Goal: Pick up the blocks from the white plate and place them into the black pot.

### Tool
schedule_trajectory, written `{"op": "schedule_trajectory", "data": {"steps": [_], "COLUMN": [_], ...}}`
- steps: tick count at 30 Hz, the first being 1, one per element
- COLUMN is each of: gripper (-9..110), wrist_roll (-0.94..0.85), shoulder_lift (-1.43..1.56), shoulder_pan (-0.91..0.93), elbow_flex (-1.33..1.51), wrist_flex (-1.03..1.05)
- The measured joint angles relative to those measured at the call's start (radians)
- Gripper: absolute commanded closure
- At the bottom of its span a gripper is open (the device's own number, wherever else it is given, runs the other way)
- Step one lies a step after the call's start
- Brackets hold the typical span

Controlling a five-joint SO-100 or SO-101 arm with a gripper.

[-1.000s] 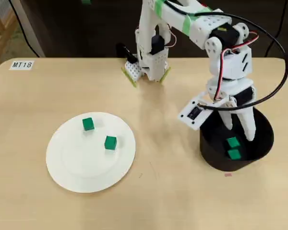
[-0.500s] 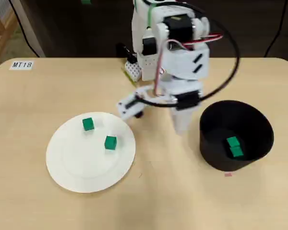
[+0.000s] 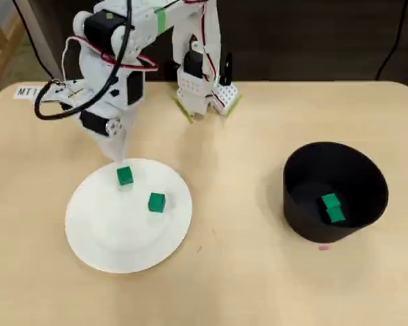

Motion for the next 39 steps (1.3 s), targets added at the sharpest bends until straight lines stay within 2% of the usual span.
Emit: {"op": "schedule_trajectory", "data": {"steps": [10, 17, 20, 27, 39], "gripper": [104, 104, 103, 80, 81], "wrist_roll": [0.339, 0.495, 0.518, 0.482, 0.483], "shoulder_lift": [-0.057, -0.087, -0.117, -0.181, -0.247], "shoulder_pan": [0.049, 0.066, 0.066, 0.061, 0.055], "elbow_flex": [0.003, 0.058, 0.064, 0.066, 0.071], "wrist_flex": [0.057, 0.055, 0.055, 0.055, 0.052]}}
